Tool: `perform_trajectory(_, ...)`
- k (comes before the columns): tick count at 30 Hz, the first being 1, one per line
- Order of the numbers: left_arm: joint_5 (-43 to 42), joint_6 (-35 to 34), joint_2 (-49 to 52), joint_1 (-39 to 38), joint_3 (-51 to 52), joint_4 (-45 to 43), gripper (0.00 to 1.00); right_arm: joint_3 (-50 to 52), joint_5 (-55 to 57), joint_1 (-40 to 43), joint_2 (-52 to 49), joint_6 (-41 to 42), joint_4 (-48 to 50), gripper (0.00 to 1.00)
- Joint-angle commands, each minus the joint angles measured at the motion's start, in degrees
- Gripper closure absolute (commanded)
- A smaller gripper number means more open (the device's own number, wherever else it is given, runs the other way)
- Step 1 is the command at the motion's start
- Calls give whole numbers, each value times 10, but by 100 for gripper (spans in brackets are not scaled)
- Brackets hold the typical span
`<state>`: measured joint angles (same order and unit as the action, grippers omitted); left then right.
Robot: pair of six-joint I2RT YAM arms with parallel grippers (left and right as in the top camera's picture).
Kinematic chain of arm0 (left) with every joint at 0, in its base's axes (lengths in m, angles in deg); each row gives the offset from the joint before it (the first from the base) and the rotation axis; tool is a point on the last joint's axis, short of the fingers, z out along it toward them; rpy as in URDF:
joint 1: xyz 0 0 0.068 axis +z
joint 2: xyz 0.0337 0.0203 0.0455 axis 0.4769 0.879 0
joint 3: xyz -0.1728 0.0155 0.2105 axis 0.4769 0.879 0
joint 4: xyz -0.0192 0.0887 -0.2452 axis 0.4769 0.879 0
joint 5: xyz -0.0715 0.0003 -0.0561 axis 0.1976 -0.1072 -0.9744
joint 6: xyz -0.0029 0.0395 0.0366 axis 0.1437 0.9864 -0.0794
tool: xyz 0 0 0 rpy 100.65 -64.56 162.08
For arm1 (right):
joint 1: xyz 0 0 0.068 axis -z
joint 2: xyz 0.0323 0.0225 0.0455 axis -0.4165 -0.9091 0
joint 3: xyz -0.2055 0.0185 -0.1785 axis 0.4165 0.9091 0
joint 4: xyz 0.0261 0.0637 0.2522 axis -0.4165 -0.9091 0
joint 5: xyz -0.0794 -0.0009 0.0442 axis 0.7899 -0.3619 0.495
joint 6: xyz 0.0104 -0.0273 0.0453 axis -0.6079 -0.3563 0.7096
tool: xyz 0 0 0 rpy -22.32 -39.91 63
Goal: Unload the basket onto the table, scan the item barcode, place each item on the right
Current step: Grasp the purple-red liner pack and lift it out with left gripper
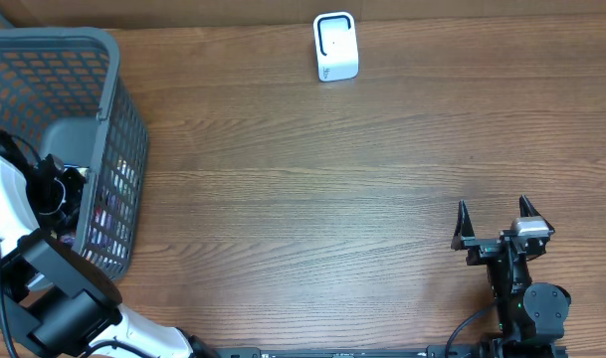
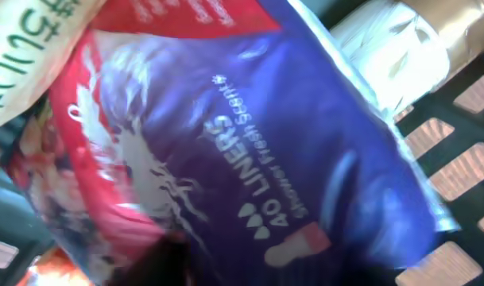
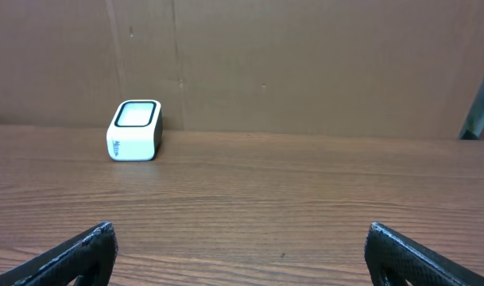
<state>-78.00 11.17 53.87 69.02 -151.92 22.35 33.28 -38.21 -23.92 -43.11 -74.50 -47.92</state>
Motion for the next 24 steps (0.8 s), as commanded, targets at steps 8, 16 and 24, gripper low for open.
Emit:
perform_trajectory(8, -66, 0, 6, 0, -86, 29, 96, 6, 3, -1, 4, 2, 4, 0)
perform_trajectory(16, -216, 0, 2, 0, -412, 97, 96, 6, 3, -1, 4, 2, 4, 0)
perform_trajectory(24, -288, -17, -40, -16, -614, 149, 96, 6, 3, -1, 4, 2, 4, 0)
